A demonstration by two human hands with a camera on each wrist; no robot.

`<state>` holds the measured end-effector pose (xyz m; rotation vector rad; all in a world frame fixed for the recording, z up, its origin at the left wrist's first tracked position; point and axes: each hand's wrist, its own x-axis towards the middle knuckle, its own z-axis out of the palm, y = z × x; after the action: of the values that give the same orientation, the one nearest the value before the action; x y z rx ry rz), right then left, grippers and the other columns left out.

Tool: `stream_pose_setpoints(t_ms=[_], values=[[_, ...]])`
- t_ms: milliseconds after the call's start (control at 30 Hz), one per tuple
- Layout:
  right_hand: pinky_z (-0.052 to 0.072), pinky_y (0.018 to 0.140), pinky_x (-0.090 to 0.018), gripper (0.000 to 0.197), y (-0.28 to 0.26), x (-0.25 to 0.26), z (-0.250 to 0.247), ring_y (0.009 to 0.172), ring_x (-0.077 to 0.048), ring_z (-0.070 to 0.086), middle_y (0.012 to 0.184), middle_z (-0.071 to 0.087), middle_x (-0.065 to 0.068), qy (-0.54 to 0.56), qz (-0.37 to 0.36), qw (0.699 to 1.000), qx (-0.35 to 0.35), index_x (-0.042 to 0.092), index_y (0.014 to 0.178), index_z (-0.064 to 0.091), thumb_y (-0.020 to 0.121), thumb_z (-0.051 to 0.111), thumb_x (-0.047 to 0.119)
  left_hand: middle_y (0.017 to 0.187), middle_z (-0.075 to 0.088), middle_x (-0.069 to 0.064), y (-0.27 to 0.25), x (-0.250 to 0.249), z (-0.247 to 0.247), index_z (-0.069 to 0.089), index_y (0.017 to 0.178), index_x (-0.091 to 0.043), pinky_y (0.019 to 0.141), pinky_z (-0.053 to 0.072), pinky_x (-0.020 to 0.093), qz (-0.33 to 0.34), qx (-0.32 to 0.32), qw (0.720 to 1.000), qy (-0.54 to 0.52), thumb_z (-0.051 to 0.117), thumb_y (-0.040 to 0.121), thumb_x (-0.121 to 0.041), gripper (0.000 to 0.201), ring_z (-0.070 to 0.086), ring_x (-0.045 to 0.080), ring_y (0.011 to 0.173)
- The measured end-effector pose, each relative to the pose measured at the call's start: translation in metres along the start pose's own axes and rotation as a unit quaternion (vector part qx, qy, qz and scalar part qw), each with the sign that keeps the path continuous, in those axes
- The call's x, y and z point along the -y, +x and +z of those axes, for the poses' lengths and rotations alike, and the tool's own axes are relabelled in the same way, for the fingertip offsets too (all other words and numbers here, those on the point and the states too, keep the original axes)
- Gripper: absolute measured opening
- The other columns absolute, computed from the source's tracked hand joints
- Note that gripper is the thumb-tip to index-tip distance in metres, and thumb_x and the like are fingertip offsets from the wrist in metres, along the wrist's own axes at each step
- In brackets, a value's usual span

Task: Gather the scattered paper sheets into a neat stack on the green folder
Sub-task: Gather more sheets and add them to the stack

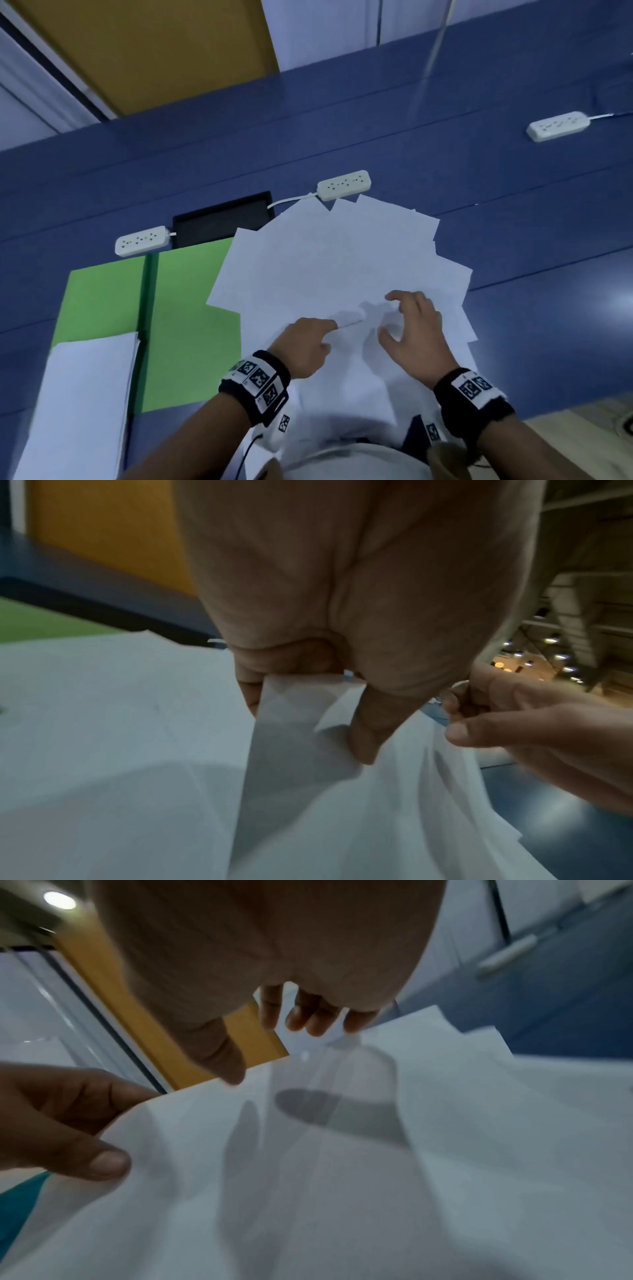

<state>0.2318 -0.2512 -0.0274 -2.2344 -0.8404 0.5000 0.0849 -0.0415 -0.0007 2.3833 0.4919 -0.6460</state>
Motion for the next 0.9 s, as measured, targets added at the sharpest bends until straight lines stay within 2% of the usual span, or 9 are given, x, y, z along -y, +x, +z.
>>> stream_pose_setpoints(t_ms=[100, 167, 267, 367, 467, 567, 633, 800, 900], values=[[0.019, 0.103, -0.035, 0.061, 0.02, -0.002, -0.024, 0.121, -0.001, 0.035, 0.128, 0.04, 0.022, -0.123, -0.065, 0.986, 0.093, 0.045, 0.14, 0.045, 0.084, 0.067, 0.044, 0.135, 0.066, 0.0, 0.01, -0.006, -0.024, 0.06, 0.139, -0.024, 0.105, 0.047, 0.042, 0.066, -0.009, 0.997, 0.038, 0.056, 0.101, -0.021, 0.039, 0.06, 0.025, 0.123], [0.016, 0.106, -0.039, 0.042, 0.034, -0.006, -0.031, 0.12, -0.002, 0.048, 0.116, 0.051, 0.026, -0.182, -0.063, 0.969, 0.155, 0.046, 0.136, 0.053, 0.094, 0.059, 0.042, 0.131, 0.067, 0.003, 0.018, -0.012, -0.04, 0.063, 0.136, -0.02, 0.104, 0.046, 0.038, 0.092, -0.03, 0.994, 0.039, 0.058, 0.102, -0.021, 0.035, 0.06, 0.024, 0.12], [0.023, 0.099, -0.039, 0.026, 0.048, -0.011, -0.035, 0.116, -0.015, 0.063, 0.109, 0.07, 0.014, -0.183, -0.005, 0.97, 0.158, 0.039, 0.129, 0.063, 0.104, 0.055, 0.039, 0.111, 0.068, 0.0, 0.033, -0.014, -0.056, 0.069, 0.122, -0.022, 0.095, 0.048, 0.036, 0.096, -0.108, 0.989, -0.016, 0.061, 0.101, -0.037, 0.026, 0.064, 0.021, 0.107], [0.033, 0.114, -0.038, 0.044, 0.056, -0.024, -0.033, 0.138, -0.026, 0.053, 0.145, 0.063, -0.004, -0.047, 0.126, 0.979, 0.155, 0.023, 0.147, 0.057, 0.105, 0.061, 0.036, 0.115, 0.061, -0.003, 0.055, 0.009, -0.057, 0.063, 0.123, -0.027, 0.092, 0.045, 0.027, -0.037, -0.208, 0.962, -0.173, 0.059, 0.093, -0.065, 0.048, 0.061, 0.011, 0.107], [0.03, 0.12, -0.034, 0.062, 0.057, -0.038, -0.029, 0.152, -0.023, 0.039, 0.164, 0.041, -0.004, 0.112, 0.237, 0.956, 0.135, 0.015, 0.159, 0.042, 0.104, 0.065, 0.032, 0.137, 0.053, 0.01, 0.066, 0.042, -0.047, 0.052, 0.138, -0.025, 0.105, 0.046, 0.041, -0.202, -0.209, 0.925, -0.246, 0.063, 0.076, -0.08, 0.083, 0.055, 0.029, 0.128], [0.036, 0.118, -0.035, 0.034, 0.054, -0.049, -0.025, 0.138, -0.017, 0.051, 0.147, 0.059, 0.009, 0.243, 0.289, 0.921, 0.099, 0.025, 0.136, 0.061, 0.103, 0.066, 0.023, 0.146, 0.033, 0.01, 0.066, 0.058, -0.025, 0.025, 0.155, -0.023, 0.109, 0.043, 0.054, -0.266, -0.104, 0.957, -0.053, 0.084, 0.07, -0.062, 0.11, 0.039, 0.036, 0.139], [0.041, 0.114, -0.036, 0.021, 0.053, -0.047, -0.025, 0.125, -0.013, 0.061, 0.125, 0.073, 0.014, 0.289, 0.282, 0.91, 0.099, 0.028, 0.121, 0.069, 0.105, 0.063, 0.016, 0.145, 0.029, 0.009, 0.066, 0.054, -0.015, 0.017, 0.154, -0.024, 0.106, 0.045, 0.055, -0.273, -0.092, 0.957, -0.014, 0.088, 0.069, -0.056, 0.115, 0.039, 0.035, 0.137], [0.044, 0.117, -0.044, 0.027, 0.051, -0.044, -0.023, 0.123, -0.017, 0.066, 0.123, 0.077, 0.009, 0.305, 0.28, 0.907, 0.078, 0.023, 0.125, 0.073, 0.103, 0.063, 0.012, 0.133, 0.056, 0.003, 0.067, 0.047, -0.007, 0.033, 0.142, -0.022, 0.107, 0.041, 0.045, -0.219, -0.12, 0.968, -0.031, 0.072, 0.089, -0.027, 0.066, 0.058, 0.027, 0.124], [0.049, 0.111, -0.046, 0.022, 0.049, -0.045, -0.02, 0.116, -0.024, 0.07, 0.114, 0.08, 0.002, 0.293, 0.289, 0.909, 0.064, 0.017, 0.114, 0.078, 0.098, 0.066, 0.007, 0.132, 0.061, 0.001, 0.056, 0.039, -0.004, 0.042, 0.14, -0.026, 0.094, 0.047, 0.029, -0.137, -0.172, 0.958, -0.184, 0.062, 0.095, -0.011, 0.052, 0.062, 0.018, 0.108]])
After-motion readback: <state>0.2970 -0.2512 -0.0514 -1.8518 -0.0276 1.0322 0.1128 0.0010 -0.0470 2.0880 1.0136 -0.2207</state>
